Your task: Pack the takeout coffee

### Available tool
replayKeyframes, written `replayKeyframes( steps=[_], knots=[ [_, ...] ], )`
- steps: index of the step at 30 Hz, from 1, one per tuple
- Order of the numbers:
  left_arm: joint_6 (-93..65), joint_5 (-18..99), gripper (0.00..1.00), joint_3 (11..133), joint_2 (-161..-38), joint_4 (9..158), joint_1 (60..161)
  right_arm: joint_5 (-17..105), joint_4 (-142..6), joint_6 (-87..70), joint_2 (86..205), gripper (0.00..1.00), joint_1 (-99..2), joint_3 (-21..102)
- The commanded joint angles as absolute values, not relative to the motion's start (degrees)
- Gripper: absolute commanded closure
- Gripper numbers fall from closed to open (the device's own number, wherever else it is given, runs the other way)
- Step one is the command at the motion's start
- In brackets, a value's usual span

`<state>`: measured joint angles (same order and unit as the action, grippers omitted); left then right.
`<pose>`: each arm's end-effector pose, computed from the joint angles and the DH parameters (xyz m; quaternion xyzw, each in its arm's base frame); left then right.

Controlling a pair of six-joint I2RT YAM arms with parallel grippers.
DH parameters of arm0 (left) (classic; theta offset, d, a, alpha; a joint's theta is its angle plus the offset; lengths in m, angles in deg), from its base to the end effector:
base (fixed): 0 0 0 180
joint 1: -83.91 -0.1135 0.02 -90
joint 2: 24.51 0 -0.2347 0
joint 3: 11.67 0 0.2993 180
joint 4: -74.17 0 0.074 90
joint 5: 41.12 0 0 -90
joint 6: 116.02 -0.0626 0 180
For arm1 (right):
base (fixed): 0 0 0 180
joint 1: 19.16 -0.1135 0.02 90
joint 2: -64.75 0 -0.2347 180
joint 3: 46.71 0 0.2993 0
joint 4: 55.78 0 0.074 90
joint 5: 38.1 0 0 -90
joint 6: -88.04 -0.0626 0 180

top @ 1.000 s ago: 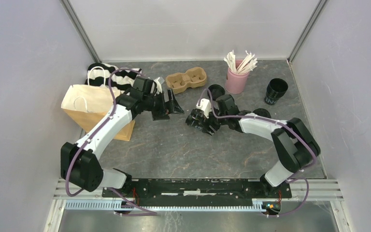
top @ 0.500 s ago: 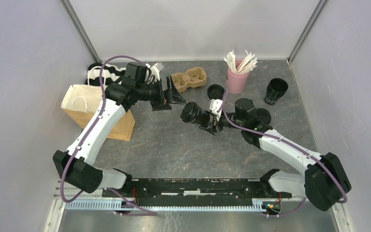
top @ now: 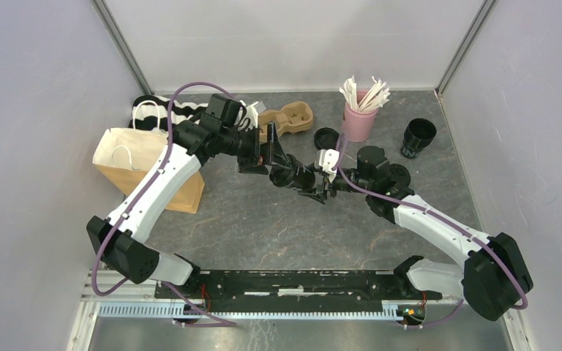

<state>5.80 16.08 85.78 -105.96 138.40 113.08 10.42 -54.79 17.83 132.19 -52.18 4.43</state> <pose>0.2953 -0.2037 0.3337 0.0799 0.8984 -0.4008 0.1608 0.2573 0.2167 0.2143 -0.5230 0.5704 0.3450 0.5311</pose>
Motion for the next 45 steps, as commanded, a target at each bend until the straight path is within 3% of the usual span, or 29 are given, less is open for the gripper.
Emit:
replayKeyframes(
  steps=[1,5,21,31,40,45],
  knots=[
    [3.42,17.83,0.04,87.47,-105.75,139.17,113.02,9.18,-52.76,18.26,131.37,0.41,-52.32,6.69],
    [3.96,18.75,0.07,87.65,-105.63,139.12,113.00,9.34,-52.75,18.26,131.42,0.41,-52.38,6.43],
    [6.23,14.94,0.02,86.22,-107.29,134.96,113.00,8.66,-51.09,16.86,131.72,0.43,-52.34,5.99],
    [6.15,14.51,0.13,85.97,-107.66,134.95,113.00,8.92,-49.95,15.82,131.39,0.43,-52.38,5.22],
    [6.57,15.13,0.05,84.96,-107.50,135.52,113.03,9.18,-48.16,14.31,130.89,0.43,-52.35,4.25],
    [6.70,14.80,0.07,85.36,-107.83,135.74,113.00,9.08,-48.11,14.14,130.92,0.43,-52.37,4.14]
  ],
)
